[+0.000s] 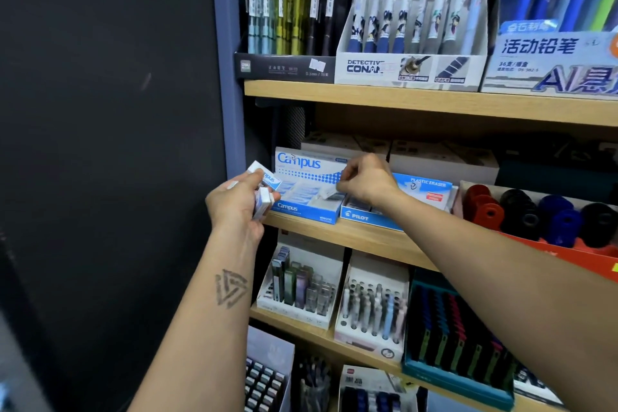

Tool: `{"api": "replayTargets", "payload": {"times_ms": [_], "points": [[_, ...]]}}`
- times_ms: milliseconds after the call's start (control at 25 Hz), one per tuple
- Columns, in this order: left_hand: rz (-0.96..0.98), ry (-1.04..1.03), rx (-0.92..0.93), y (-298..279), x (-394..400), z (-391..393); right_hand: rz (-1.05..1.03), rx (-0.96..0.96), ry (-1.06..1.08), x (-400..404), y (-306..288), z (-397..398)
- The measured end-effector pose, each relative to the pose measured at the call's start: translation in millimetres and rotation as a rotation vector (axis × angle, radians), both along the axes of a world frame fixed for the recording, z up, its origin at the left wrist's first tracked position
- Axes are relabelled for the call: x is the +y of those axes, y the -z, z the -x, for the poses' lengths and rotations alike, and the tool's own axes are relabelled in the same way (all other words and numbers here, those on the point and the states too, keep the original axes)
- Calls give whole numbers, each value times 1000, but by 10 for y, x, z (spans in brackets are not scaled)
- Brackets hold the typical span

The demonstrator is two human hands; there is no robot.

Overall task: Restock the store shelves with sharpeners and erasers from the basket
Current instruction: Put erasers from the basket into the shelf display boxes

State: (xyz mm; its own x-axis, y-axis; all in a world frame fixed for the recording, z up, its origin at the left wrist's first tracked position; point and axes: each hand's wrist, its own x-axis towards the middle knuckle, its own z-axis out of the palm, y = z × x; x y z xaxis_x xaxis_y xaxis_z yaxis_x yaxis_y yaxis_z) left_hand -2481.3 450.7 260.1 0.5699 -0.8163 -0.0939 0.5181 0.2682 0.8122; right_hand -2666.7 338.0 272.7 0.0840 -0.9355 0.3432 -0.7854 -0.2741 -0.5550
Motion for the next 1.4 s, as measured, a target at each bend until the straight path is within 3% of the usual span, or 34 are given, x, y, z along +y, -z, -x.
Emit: {"api": "replayTargets", "payload": {"times_ms": [400, 480, 560, 640, 720, 1000, 1240, 1400], "points": [[-10, 149, -42, 20, -15, 116, -38, 369, 63, -32, 44, -228], [-18, 205, -73, 31, -10, 156, -24, 367, 82, -3, 33, -257], [-15, 251, -98, 41, -10, 191, -74, 66, -40, 82, -32, -264], [-16, 282, -123, 55, -29, 229, -276, -429, -286, 269, -151, -231], [-15, 300, -140, 65, -39, 276, -445, -636, -504, 464, -219, -139], [-37, 401, -170, 19, -7, 459, -304, -524, -558, 524, -197, 184], [-62, 355, -154, 9, -17, 525, -47, -119, -512, 519, -250, 168], [-97, 271, -138, 7, -68, 401, 150, 165, -222, 311, -264, 6]]}}
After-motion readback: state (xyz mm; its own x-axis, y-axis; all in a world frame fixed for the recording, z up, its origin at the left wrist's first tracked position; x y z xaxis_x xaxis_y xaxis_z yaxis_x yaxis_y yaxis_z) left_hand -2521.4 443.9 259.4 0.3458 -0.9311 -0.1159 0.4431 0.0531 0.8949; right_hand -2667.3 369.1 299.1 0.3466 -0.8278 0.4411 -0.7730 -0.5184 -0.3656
